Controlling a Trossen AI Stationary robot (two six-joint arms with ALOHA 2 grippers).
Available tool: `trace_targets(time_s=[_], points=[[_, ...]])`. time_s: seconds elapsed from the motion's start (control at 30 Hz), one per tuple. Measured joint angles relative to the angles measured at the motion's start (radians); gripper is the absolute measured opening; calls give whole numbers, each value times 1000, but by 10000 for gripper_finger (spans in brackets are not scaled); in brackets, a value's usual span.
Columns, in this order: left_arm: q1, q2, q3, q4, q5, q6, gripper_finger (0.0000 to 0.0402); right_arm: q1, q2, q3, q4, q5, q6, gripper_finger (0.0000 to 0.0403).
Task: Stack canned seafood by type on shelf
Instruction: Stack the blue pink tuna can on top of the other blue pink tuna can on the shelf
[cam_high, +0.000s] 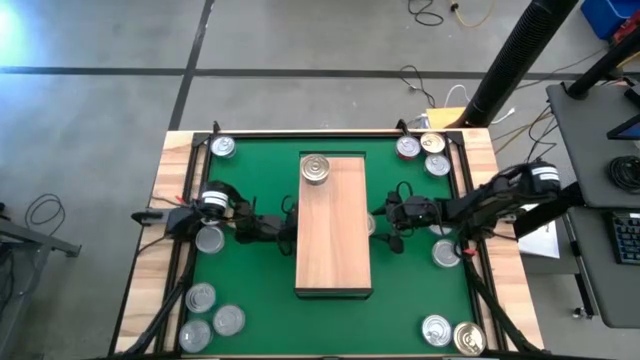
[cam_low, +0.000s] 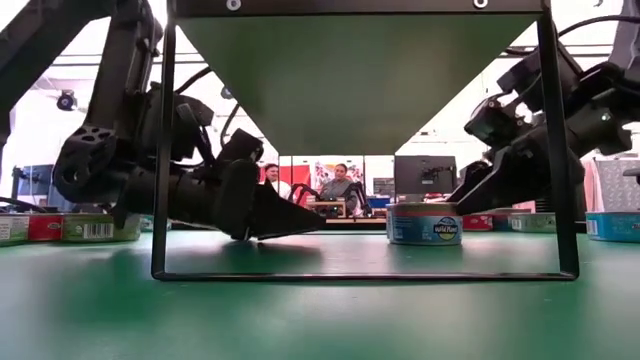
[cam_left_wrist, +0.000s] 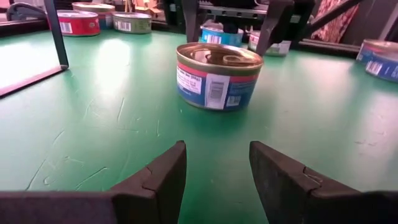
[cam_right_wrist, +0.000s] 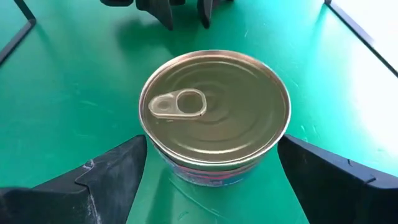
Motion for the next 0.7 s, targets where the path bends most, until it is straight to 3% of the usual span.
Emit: trace_targets(time_s=[0.3,0.7], points=[[-17,-3,-11,0,3,64,158,0,254,3,351,-7,0,354],[-4,3,-5,-17,-68,89,157,0,502,205,382,-60,-75,342]])
